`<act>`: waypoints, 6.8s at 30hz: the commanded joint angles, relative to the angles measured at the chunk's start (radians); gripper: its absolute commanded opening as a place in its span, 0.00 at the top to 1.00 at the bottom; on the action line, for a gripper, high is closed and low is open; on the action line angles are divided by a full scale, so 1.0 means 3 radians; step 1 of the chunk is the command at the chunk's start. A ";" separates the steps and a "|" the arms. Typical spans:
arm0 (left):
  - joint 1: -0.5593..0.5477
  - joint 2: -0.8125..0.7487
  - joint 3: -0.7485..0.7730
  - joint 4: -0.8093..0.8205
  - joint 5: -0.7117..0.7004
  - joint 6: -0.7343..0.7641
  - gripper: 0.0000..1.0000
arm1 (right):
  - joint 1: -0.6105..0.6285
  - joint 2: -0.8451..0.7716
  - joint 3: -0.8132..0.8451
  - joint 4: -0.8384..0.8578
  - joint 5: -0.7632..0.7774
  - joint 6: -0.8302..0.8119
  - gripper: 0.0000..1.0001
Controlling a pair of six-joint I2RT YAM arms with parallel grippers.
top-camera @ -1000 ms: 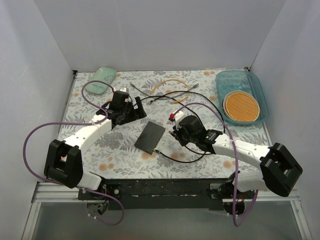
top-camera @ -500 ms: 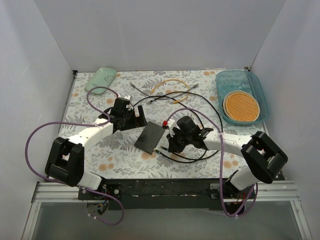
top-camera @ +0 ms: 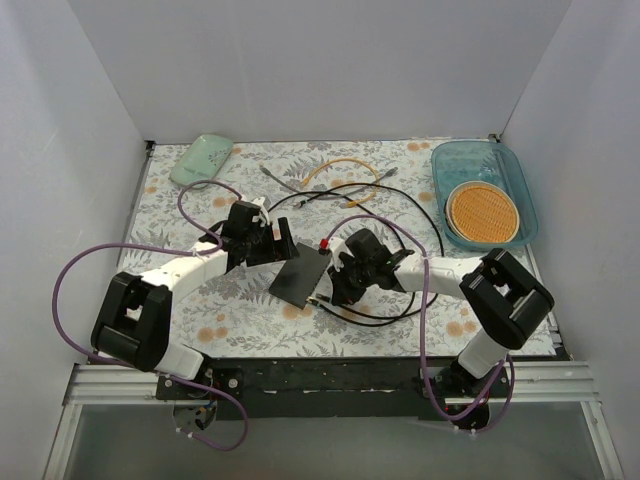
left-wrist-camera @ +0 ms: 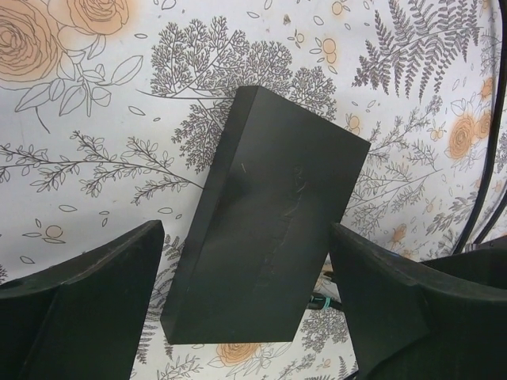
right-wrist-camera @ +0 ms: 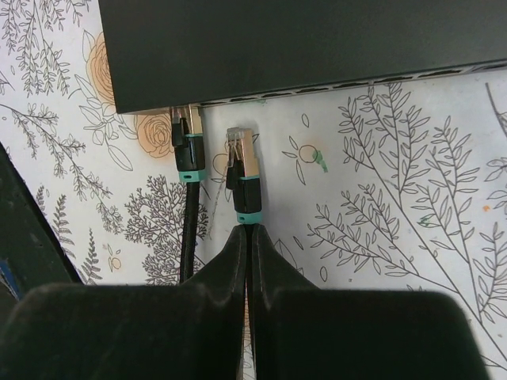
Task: Insert the plug into the switch port
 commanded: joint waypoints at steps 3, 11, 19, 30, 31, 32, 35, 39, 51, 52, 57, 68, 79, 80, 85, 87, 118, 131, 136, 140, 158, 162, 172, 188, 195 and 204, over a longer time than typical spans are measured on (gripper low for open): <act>0.0022 -0.0044 -0.0110 0.0156 0.0115 0.0049 0.18 | -0.0064 0.0115 0.0114 0.0058 -0.0215 0.0149 0.99; 0.0022 -0.0003 -0.0161 0.0212 0.0161 0.0044 0.21 | -0.0166 0.0115 0.0027 0.0313 -0.0405 0.0318 0.99; 0.0022 0.0033 -0.0207 0.0264 0.0213 0.0034 0.25 | -0.0223 0.0196 -0.0080 0.0579 -0.0604 0.0467 0.99; 0.0022 0.0063 -0.0269 0.0371 0.0356 0.0034 0.26 | -0.0248 0.0207 -0.0162 0.0748 -0.0625 0.0579 0.99; 0.0017 0.0063 -0.0274 0.0376 0.0351 0.0034 0.26 | -0.0259 0.0202 -0.0162 0.0753 -0.0624 0.0579 0.99; 0.0022 0.0063 -0.0284 0.0381 0.0346 0.0024 0.27 | -0.0269 0.0192 -0.0172 0.0763 -0.0609 0.0599 0.99; 0.0022 0.0068 -0.0300 0.0391 0.0351 0.0034 0.27 | -0.0299 0.0156 -0.0203 0.0794 -0.0609 0.0615 0.99; 0.0022 0.0094 -0.0310 0.0396 0.0366 0.0029 0.28 | -0.0320 0.0095 -0.0238 0.0794 -0.0594 0.0615 0.99; 0.0022 0.0165 -0.0320 0.0437 0.0422 0.0013 0.29 | -0.0335 0.0099 -0.0259 0.0922 -0.0696 0.0697 0.99; 0.0022 0.0166 -0.0320 0.0443 0.0432 0.0013 0.29 | -0.0335 0.0115 -0.0259 0.0942 -0.0706 0.0702 0.99; 0.0022 0.0186 -0.0335 0.0478 0.0473 0.0008 0.30 | -0.0330 0.0140 -0.0305 0.1070 -0.0737 0.0778 0.99; 0.0016 0.0140 -0.0437 0.0627 0.0637 -0.0012 0.32 | -0.0330 0.0181 -0.0269 0.1295 -0.0656 0.0998 0.99; 0.0011 0.0089 -0.0581 0.0713 0.0693 -0.0094 0.35 | -0.0330 0.0156 -0.0571 0.1928 -0.0578 0.1622 0.99; 0.0006 0.0089 -0.0601 0.0729 0.0698 -0.0104 0.35 | -0.0330 0.0151 -0.0606 0.2035 -0.0563 0.1723 0.99; 0.0006 0.0048 -0.0698 0.0871 0.0734 -0.0206 0.35 | -0.0330 0.0125 -0.0882 0.2501 -0.0527 0.2005 0.99; 0.0006 0.0053 -0.0724 0.0903 0.0760 -0.0217 0.35 | -0.0330 0.0089 -0.0949 0.2731 -0.0538 0.2067 0.99; 0.0001 0.0079 -0.0719 0.0872 0.0663 -0.0237 0.36 | -0.0330 0.0110 -0.1026 0.2631 -0.0481 0.1797 0.99; 0.0001 0.0068 -0.0652 0.0811 0.0576 -0.0212 0.35 | -0.0233 -0.0718 -0.0949 0.1209 0.0505 0.0897 0.44; 0.0001 0.0058 -0.0657 0.0816 0.0555 -0.0207 0.32 | 0.0129 -0.0780 -0.0832 0.0999 0.0842 0.0549 0.44; 0.0001 0.0048 -0.0637 0.0725 0.0535 -0.0196 0.32 | 0.0446 -0.0724 -0.0719 0.0891 0.1332 0.0421 0.44; 0.0001 0.0012 -0.0632 0.0678 0.0489 -0.0186 0.32 | 0.0984 -0.0238 -0.0407 0.0585 0.2188 0.0211 0.99; 0.0001 0.0007 -0.0632 0.0668 0.0474 -0.0181 0.32 | 0.0943 -0.0427 -0.0540 0.0707 0.2020 0.0399 0.99; 0.0001 -0.0008 -0.0652 0.0698 0.0479 -0.0202 0.32 | 0.0560 -0.0816 -0.1077 0.1315 0.0824 0.0809 0.99; 0.0001 0.0022 -0.0683 0.0770 0.0499 -0.0217 0.32 | -0.0192 -0.0474 -0.1517 0.2578 -0.0629 0.1571 0.99; 0.0001 0.0028 -0.0683 0.0775 0.0509 -0.0222 0.32 | -0.0238 -0.0156 -0.1486 0.2931 -0.0844 0.1898 0.99; 0.0001 0.0028 -0.0678 0.0775 0.0525 -0.0212 0.33 | -0.0284 0.0089 -0.1353 0.2936 -0.0870 0.2062 0.99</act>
